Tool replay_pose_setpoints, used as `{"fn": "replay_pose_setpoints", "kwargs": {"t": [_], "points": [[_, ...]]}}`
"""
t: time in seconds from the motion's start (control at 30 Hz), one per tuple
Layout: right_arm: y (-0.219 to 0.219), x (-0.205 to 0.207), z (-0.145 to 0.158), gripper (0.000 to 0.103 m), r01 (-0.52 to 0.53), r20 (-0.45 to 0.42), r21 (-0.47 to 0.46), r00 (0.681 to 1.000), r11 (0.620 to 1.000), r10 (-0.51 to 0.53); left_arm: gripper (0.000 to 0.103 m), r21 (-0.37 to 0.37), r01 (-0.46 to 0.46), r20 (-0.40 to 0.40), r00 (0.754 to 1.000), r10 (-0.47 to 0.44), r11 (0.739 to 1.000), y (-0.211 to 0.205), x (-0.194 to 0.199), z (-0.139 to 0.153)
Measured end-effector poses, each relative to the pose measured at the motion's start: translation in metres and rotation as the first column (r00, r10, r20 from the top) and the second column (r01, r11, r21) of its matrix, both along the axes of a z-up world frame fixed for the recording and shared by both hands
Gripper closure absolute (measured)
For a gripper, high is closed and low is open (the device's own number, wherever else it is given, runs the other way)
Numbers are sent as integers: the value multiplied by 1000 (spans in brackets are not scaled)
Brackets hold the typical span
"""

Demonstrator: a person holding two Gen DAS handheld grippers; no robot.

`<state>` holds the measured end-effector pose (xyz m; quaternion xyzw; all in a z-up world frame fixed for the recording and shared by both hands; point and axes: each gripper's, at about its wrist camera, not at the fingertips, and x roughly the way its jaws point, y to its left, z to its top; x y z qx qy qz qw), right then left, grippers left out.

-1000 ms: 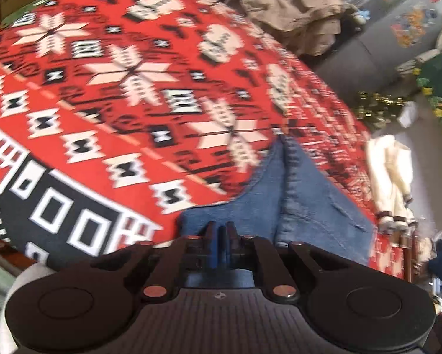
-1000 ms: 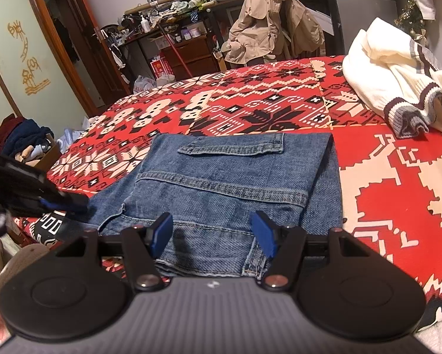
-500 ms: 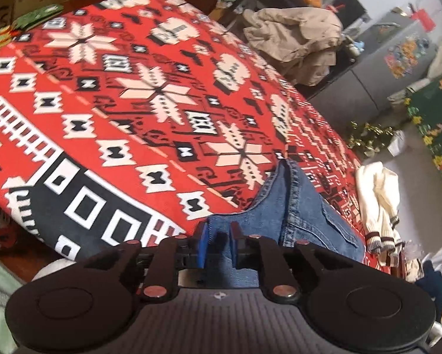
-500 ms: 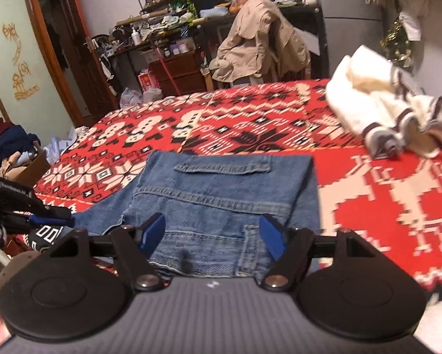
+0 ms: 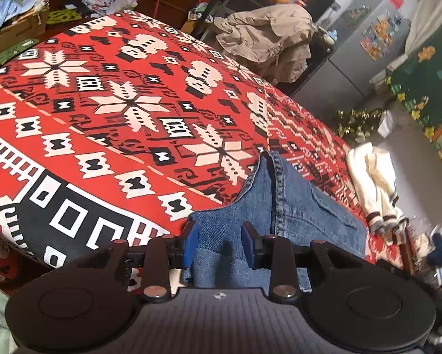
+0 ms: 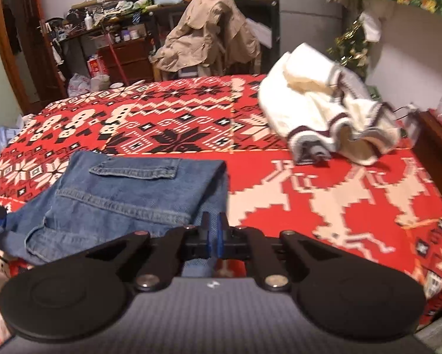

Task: Fold clothes

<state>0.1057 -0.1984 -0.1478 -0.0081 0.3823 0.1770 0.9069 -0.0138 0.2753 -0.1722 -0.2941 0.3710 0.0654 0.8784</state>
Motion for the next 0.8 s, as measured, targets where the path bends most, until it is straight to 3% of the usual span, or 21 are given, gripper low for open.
{"fn": "replay_pose_setpoints", "kwargs": {"t": [0.13, 0.23, 0.3, 0.33, 0.43, 0.57, 0.63, 0.73, 0.8], "points": [[9, 32, -22, 99, 6, -82, 21, 997, 1000, -4, 69, 19, 13, -4, 1000, -12, 1000, -4, 1, 0], [6, 38, -31, 99, 13, -78, 46, 997, 999, -10, 69, 6, 8, -5, 1000, -8, 1000, -1, 0, -1], [3, 35, -33, 103, 20, -76, 8, 997, 1000, -19, 69, -7, 5, -5, 1000, -5, 1000, 1, 0, -1], [0, 33, -33, 99, 20, -72, -14, 997, 1000, -21, 69, -12, 3, -5, 1000, -3, 1000, 1, 0, -2], [-18, 25, -22, 98, 40, -76, 16, 996, 999, -39, 68, -26, -4, -6, 1000, 4, 1000, 3, 0, -2], [-33, 6, 11, 88, 22, 29, 33, 999, 999, -23, 58, 38, 3, 27, 1000, -4, 999, -7, -3, 12], [-35, 0, 27, 45, 25, 79, 19, 997, 1000, -26, 52, 88, 12, 58, 998, -17, 996, -16, -4, 24], [-39, -11, 50, 14, 40, 184, 17, 982, 999, -42, 37, 166, 14, 107, 994, -32, 986, -30, -5, 43], [-40, -18, 64, 3, 33, 256, 8, 966, 999, -34, 24, 227, -5, 146, 989, -29, 974, -39, -7, 57]]}}
